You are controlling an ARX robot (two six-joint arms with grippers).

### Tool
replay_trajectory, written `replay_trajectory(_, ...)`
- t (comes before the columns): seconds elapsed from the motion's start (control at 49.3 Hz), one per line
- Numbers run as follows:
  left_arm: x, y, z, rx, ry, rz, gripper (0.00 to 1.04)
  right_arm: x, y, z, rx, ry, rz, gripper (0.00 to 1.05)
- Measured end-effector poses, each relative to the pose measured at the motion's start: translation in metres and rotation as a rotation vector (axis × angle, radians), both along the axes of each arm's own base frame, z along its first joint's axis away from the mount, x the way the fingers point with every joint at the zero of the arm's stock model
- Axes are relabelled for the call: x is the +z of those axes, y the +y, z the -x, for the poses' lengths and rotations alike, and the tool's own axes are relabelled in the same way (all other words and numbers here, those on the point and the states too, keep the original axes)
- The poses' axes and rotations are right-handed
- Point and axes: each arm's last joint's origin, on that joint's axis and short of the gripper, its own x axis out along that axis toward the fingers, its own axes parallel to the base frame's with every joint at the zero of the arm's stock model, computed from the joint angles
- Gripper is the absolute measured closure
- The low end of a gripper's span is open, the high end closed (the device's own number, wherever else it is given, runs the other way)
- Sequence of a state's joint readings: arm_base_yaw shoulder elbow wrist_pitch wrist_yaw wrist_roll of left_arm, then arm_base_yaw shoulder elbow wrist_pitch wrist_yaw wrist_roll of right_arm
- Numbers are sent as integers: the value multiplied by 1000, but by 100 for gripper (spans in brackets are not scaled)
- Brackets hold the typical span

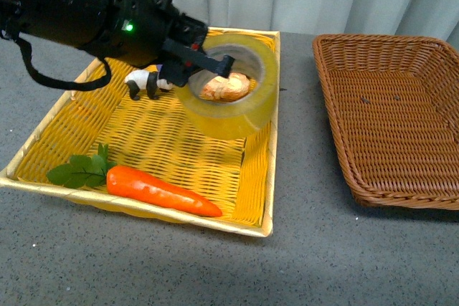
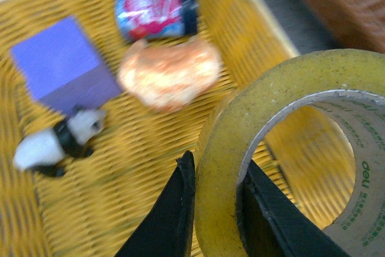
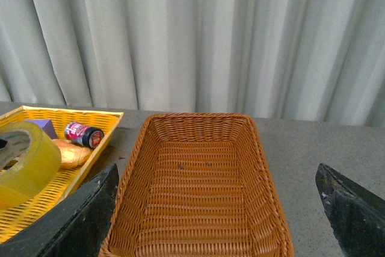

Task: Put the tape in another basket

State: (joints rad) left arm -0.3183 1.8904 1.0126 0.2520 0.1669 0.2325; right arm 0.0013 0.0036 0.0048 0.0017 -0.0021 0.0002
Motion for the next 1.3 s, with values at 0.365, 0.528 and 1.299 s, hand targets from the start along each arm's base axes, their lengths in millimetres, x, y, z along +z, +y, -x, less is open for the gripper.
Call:
replay_trajectory(0.365,20,-50,-6,-321,-164,-138,88,0,0,0,0,0,0,9)
replay_trajectory(0.528,19,-62,-12,-304,-154,-121,88,0,0,0,0,0,0,9)
replay_trajectory(1.299,22,-84,-11,-309,-172,-108,88,0,0,0,0,0,0,9)
